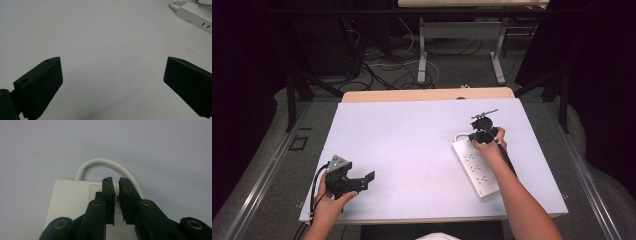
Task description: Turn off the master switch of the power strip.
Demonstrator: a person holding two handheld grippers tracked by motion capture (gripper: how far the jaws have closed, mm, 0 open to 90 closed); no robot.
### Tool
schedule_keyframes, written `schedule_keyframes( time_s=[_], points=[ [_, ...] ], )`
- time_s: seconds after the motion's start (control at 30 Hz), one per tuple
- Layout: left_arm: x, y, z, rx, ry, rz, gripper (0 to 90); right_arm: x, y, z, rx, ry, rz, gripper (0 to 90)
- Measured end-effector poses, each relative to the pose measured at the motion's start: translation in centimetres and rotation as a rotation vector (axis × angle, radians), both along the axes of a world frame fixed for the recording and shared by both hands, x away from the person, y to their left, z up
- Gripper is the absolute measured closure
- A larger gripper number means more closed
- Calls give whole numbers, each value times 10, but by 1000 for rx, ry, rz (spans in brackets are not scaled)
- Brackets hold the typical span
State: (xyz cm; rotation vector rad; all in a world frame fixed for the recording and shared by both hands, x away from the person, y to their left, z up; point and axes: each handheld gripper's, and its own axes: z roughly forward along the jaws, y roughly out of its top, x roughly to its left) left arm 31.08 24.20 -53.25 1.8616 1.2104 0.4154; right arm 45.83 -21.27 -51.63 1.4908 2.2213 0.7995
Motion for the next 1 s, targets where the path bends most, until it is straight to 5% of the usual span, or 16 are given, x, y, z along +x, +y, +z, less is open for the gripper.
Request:
schedule_keyframes(
  time_s=[0.5,1.0],
  points=[
    [0,0,0,0,-2,2,21,-2,-1,3,0,-28,-3,795],
    [0,0,0,2,0,-1,21,-5,-1,9,27,-73,-10,588]
  ],
)
